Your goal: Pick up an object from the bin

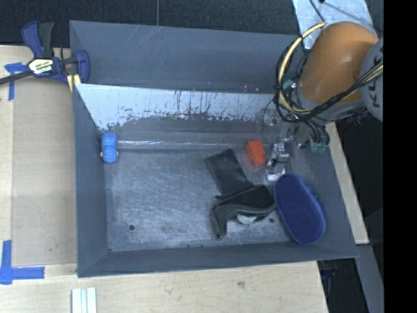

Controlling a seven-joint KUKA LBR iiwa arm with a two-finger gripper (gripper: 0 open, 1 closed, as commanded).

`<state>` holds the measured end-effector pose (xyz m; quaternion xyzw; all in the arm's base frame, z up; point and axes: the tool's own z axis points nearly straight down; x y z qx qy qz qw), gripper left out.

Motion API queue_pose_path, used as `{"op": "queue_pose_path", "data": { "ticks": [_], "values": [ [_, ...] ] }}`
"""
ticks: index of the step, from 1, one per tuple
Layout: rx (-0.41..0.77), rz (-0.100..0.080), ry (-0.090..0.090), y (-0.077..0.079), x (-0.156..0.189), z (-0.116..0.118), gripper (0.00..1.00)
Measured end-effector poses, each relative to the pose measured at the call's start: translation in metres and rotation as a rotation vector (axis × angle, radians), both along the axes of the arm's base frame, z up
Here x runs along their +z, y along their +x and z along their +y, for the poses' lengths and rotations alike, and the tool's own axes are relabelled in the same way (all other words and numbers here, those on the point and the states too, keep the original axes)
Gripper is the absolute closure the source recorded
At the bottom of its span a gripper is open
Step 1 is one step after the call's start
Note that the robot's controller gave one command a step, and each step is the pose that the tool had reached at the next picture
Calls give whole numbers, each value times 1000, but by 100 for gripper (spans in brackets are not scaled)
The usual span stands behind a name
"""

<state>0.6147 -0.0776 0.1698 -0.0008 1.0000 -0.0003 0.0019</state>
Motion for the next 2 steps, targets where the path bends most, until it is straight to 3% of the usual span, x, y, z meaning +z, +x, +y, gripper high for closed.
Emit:
{"op": "queue_pose_path", "data": {
  "ticks": [1,2],
  "values": [
    [-170,-8,2,-3,-94,12,0],
    [477,-11,-3,0,-96,29,0]
  ]
}}
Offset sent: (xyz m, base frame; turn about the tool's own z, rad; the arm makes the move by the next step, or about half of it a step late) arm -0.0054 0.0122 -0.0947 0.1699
